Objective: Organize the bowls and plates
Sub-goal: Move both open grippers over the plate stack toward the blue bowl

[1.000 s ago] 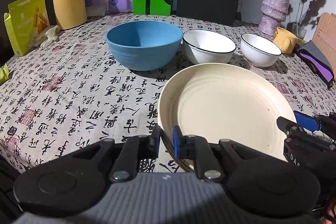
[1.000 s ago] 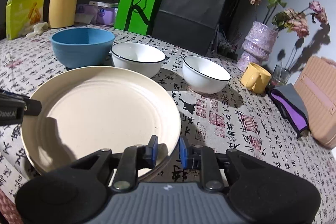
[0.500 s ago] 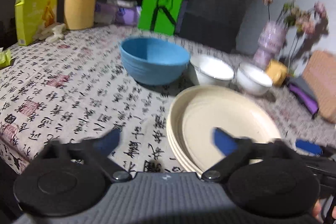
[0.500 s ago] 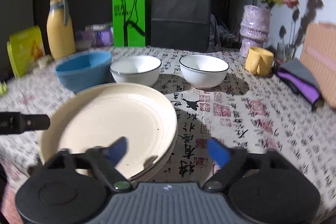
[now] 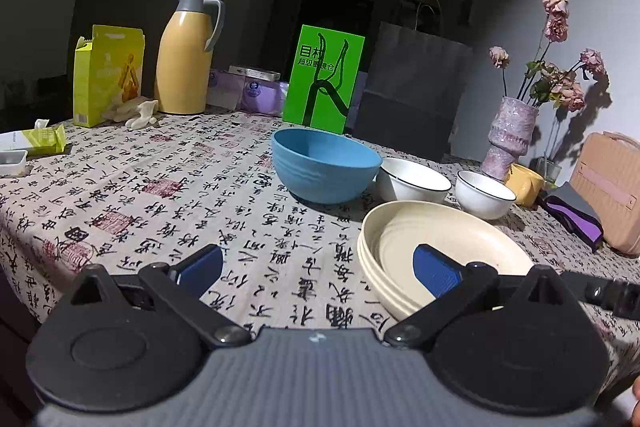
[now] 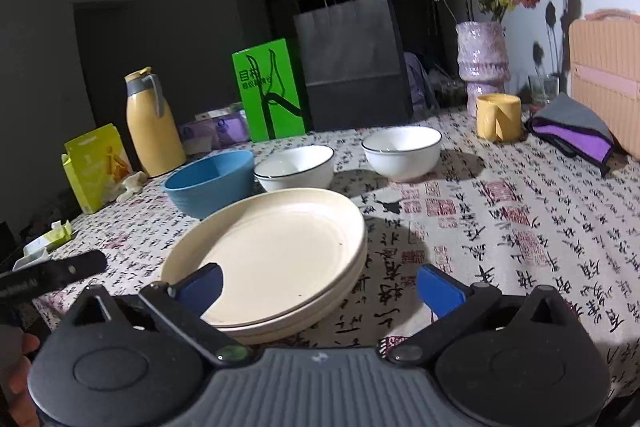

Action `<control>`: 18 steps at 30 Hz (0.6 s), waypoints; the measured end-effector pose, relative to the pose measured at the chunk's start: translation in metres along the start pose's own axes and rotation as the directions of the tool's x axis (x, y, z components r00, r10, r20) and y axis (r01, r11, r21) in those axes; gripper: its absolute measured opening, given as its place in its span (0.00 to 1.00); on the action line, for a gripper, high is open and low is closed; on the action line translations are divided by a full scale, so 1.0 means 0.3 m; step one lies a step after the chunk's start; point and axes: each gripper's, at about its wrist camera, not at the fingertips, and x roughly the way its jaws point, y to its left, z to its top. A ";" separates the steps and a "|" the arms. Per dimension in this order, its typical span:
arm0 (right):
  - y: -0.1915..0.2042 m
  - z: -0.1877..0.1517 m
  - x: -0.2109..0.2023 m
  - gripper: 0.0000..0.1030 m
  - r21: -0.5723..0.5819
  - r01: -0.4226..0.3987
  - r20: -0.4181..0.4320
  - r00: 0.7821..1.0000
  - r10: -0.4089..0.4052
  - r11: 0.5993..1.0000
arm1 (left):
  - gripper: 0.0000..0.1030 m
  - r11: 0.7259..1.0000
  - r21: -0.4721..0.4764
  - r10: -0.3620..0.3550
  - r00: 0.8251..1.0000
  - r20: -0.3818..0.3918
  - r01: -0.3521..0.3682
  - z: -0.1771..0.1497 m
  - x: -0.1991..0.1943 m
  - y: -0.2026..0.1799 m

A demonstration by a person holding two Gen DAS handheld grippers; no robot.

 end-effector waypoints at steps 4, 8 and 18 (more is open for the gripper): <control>0.014 0.006 -0.005 1.00 0.011 -0.015 -0.036 0.999 0.016 1.000 | 1.00 1.000 0.003 -0.008 1.000 0.006 0.008 -0.019 -0.016 0.016; 0.034 0.003 -0.019 1.00 0.022 -0.006 -0.046 0.999 0.007 1.000 | 1.00 1.000 -0.014 -0.014 1.000 0.012 0.014 -0.028 -0.037 0.056; 0.082 -0.001 -0.028 1.00 -0.004 -0.027 -0.031 0.999 0.027 1.000 | 1.00 0.994 -0.104 -0.017 1.000 -0.010 0.016 -0.062 -0.064 0.155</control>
